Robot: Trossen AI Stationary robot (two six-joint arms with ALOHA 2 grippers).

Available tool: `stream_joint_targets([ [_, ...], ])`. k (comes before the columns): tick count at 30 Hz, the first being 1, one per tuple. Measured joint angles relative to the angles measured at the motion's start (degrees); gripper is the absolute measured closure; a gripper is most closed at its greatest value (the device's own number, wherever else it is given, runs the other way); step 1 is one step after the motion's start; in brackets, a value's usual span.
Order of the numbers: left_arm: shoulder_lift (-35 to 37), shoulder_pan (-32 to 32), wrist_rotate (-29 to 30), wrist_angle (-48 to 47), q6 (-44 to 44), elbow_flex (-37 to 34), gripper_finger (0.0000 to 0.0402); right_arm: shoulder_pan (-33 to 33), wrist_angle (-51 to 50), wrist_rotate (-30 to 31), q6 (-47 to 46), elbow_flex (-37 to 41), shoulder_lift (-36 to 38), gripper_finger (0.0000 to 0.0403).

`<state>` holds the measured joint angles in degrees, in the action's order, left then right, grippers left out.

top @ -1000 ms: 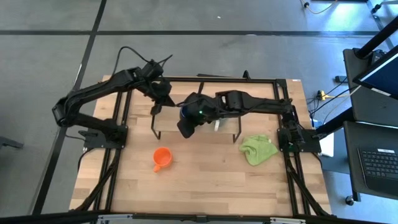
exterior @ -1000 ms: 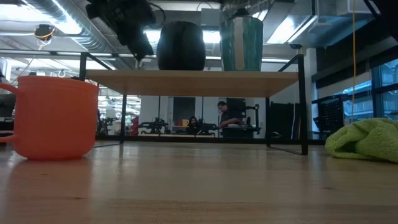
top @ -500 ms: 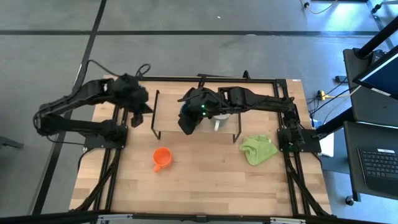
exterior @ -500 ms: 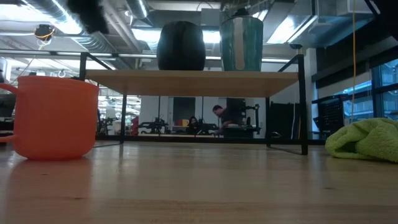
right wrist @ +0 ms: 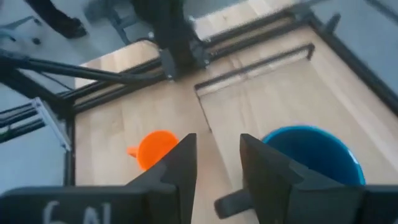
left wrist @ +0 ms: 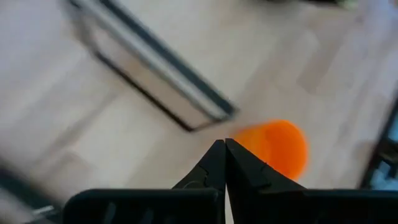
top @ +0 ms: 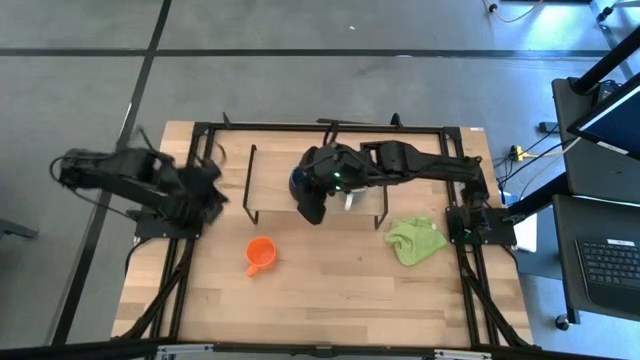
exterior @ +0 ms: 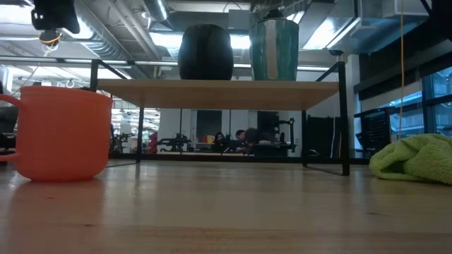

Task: Stack small to large cups/mugs on shelf
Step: Put the orange mug on the shelf

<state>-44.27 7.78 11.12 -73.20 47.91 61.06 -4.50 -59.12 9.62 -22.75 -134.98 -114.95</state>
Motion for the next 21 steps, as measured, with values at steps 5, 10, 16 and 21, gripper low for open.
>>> stream_joint_targets([
  [5, -2.66, 14.1, -2.61, 16.36, 8.12, -9.37, 0.0401, -1.93, -0.86, 4.61, 2.24, 0.0, 2.39, 0.0279],
  [10, -6.16, 24.31, 3.58, 16.45, 23.45, -12.09, 0.0401, -3.39, -3.77, 8.24, 2.26, -0.02, 4.13, 0.0279],
  [16, -12.48, 30.25, 7.48, 16.75, 39.52, -12.7, 0.0401, -3.69, -5.5, 8.73, 2.04, -0.01, 4.27, 0.0279],
  [21, -19.67, 30.46, 4.45, 16.74, 41.8, -13.23, 0.0401, -3.71, -5.49, 8.85, 1.98, -0.02, 4.25, 0.0279],
])
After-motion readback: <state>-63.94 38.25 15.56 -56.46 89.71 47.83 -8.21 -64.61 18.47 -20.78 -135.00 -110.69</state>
